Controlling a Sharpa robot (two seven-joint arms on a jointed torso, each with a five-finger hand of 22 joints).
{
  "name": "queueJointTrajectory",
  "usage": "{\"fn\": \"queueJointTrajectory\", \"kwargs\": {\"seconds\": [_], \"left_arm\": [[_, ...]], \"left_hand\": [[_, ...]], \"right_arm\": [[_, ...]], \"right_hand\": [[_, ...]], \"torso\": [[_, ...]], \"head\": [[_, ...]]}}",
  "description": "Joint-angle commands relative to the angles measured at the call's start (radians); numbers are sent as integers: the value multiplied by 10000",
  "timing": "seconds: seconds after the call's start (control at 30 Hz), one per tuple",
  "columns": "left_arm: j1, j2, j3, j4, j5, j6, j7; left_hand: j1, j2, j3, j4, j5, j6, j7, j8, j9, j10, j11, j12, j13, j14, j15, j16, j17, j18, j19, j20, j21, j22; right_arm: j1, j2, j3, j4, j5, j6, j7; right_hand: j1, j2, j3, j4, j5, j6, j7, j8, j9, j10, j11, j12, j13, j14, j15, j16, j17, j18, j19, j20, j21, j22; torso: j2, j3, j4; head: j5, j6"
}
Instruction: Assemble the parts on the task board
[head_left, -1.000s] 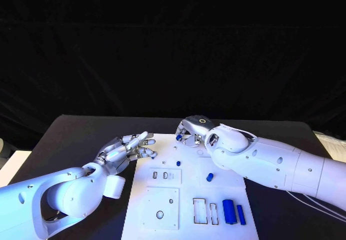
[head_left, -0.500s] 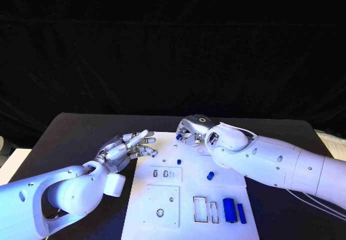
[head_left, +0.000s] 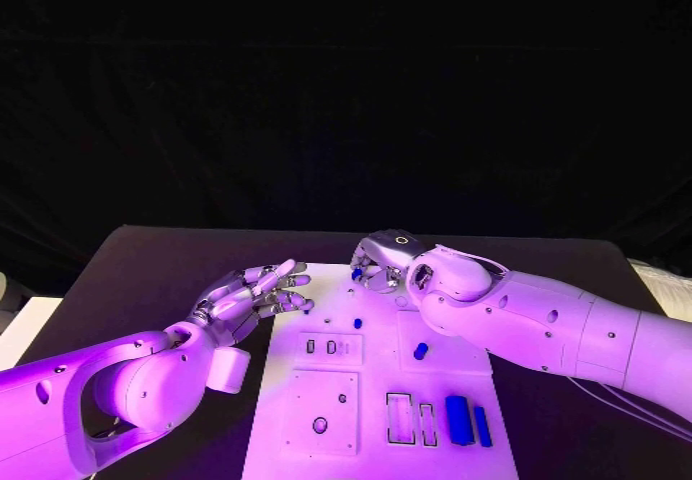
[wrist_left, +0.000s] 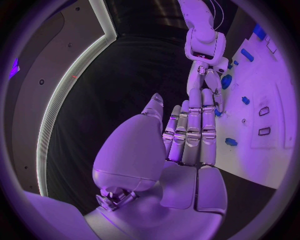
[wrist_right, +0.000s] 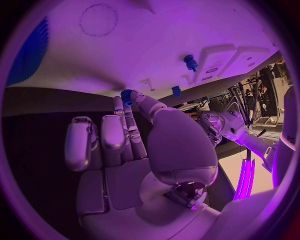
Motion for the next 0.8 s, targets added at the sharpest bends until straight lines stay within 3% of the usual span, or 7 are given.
{"fn": "queueJointTrajectory", "kwargs": {"seconds": [0.03,0.3,0.57,0.73,0.8], "left_arm": [[20,17,8,29,21,47,49],[27,27,8,20,21,44,44],[28,30,8,-7,21,40,35],[29,11,8,-18,21,41,30],[29,-8,8,-19,21,37,28]], "left_hand": [[77,45,-8,-72,22,-29,44,-43,1,-76,27,-28,-3,-68,-6,-25,10,3,-90,2,-28,-17],[77,48,-9,-77,21,-37,44,-49,0,-81,29,-31,-3,-82,-3,-27,14,3,-99,5,-31,-19],[77,48,-9,-77,21,-37,44,-49,0,-81,29,-31,-3,-82,-3,-27,14,3,-99,5,-31,-19],[77,48,-9,-77,21,-37,44,-49,0,-81,29,-31,-3,-82,-3,-27,14,3,-99,5,-31,-19],[77,48,-9,-77,21,-37,44,-49,0,-81,29,-31,-3,-82,-3,-27,14,3,-99,5,-31,-19]], "right_arm": [[8,58,-4,-110,-102,220,-253],[11,138,-30,-182,-101,280,-250],[11,4,-35,-88,-91,-323,-251],[10,-471,-3,414,72,-629,-221],[11,-885,64,817,306,-699,-207]], "right_hand": [[-15,-142,-10,91,-78,-101,7,-36,-15,-144,-6,-30,-18,67,81,-108,-111,-15,-105,6,-74,-89],[-12,-374,-69,248,-196,-356,66,-43,-61,-578,74,-30,-37,-40,154,-407,-555,50,-305,90,-245,-411],[182,-674,-533,584,-488,-1112,184,-39,-308,-1380,200,4,-29,-162,269,-882,-1222,151,-583,206,-535,-924],[271,-742,-732,745,-532,-1166,219,-27,-353,-1302,208,71,-3,-161,263,-959,-1334,162,-609,220,-585,-1005],[301,-770,-820,842,-530,-1145,210,-18,-366,-1123,183,150,22,-158,247,-991,-1378,168,-612,208,-605,-1035]], "torso": [[4,-5,1],[4,-5,-13],[-5,6,-24],[-12,9,-34],[-16,1,-37]], "head": [[1,-29],[14,-69],[32,-43],[22,-20],[15,-11]]}}
